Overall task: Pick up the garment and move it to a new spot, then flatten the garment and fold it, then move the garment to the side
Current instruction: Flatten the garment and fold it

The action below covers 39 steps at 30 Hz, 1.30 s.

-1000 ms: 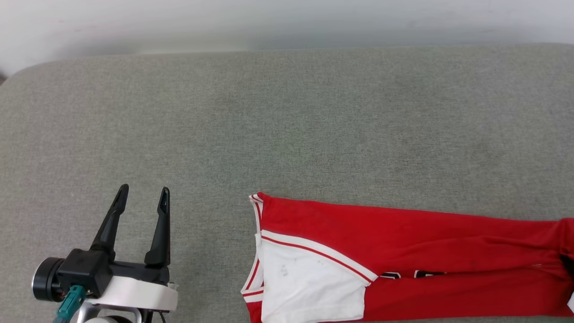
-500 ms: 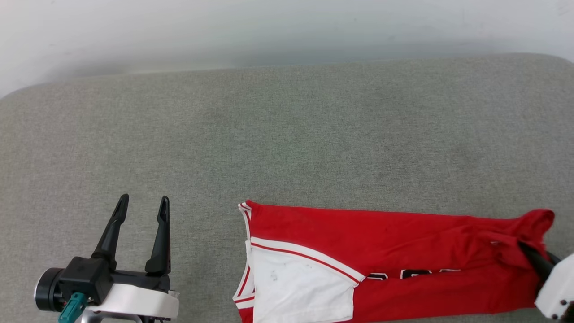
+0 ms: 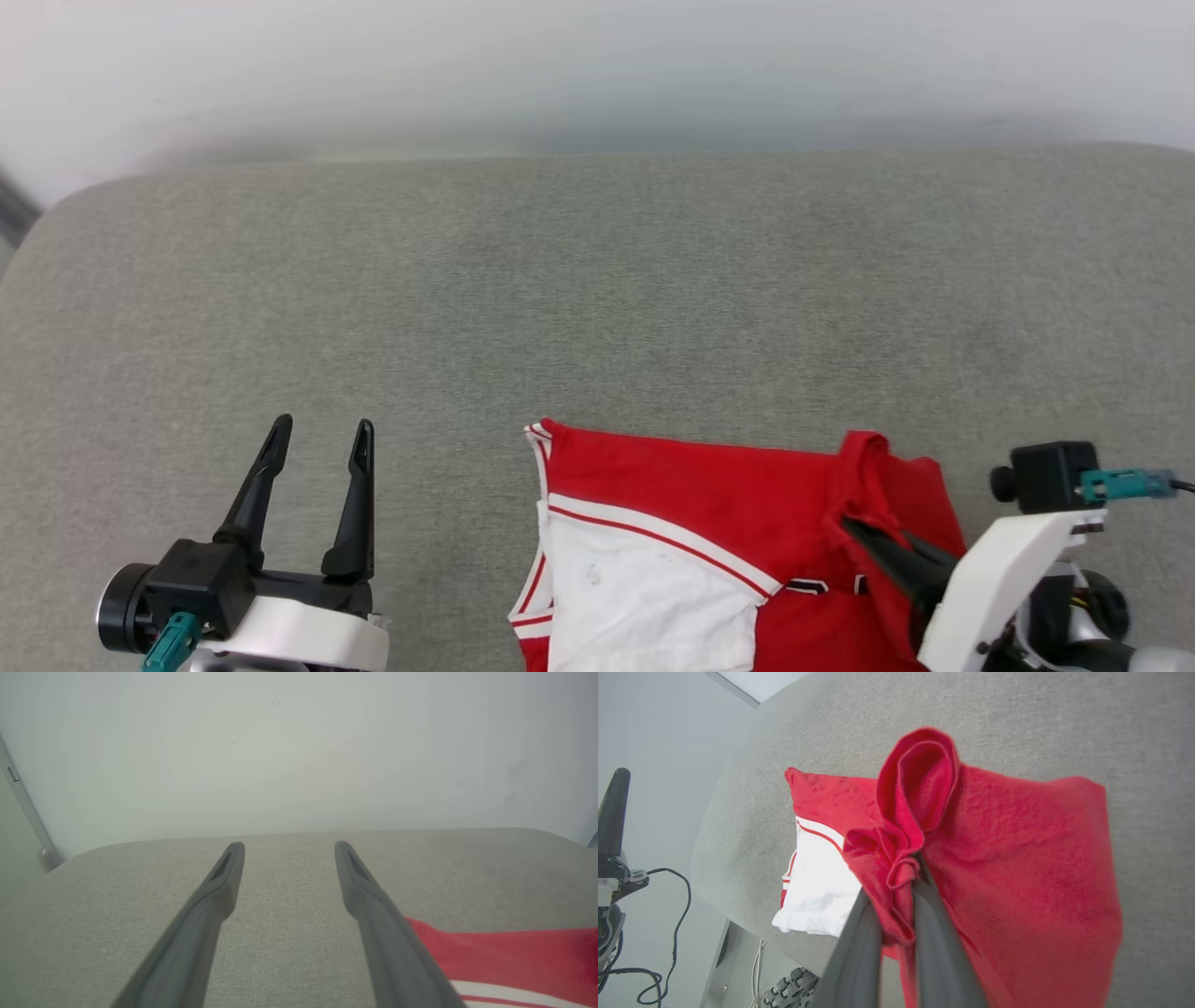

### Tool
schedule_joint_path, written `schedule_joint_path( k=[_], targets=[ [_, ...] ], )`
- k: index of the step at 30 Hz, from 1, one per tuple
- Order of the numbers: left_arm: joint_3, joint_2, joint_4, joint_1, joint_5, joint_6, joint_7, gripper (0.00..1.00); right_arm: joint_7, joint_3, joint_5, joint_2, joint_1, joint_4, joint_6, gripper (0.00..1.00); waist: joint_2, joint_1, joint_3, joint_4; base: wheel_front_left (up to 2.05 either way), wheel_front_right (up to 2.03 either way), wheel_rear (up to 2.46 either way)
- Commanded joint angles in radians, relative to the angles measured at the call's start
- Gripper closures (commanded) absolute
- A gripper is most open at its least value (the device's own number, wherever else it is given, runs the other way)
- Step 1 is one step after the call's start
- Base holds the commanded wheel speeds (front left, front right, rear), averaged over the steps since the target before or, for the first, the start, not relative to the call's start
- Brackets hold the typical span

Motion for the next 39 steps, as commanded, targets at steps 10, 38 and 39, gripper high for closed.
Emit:
schedule_joint_path(
  k=[10, 38, 39],
  targets=[
    [-0.006, 0.004, 0.007, 0.011, -0.01, -0.001, -0.002, 0.0, -0.036, 0.122, 0.119, 0.049, -0.065, 0.07, 0.0, 1.0, 0.0, 0.0, 0.001, 0.07, 0.0, 0.0, 0.0],
    [-0.007, 0.0, 0.014, 0.007, -0.007, -0.001, -0.002, 0.0, -0.256, 0.393, 0.216, 0.048, -0.322, 0.346, 0.0, 0.0, 0.0, 0.0, 0.005, 0.09, 0.0, 0.0, 0.0],
    [-0.006, 0.001, 0.013, 0.005, -0.006, -0.001, -0.002, 0.0, -0.258, 0.375, 0.187, 0.048, -0.332, 0.341, 0.0, 0.0, 0.0, 0.0, 0.005, 0.083, 0.0, 0.0, 0.0]
  ],
)
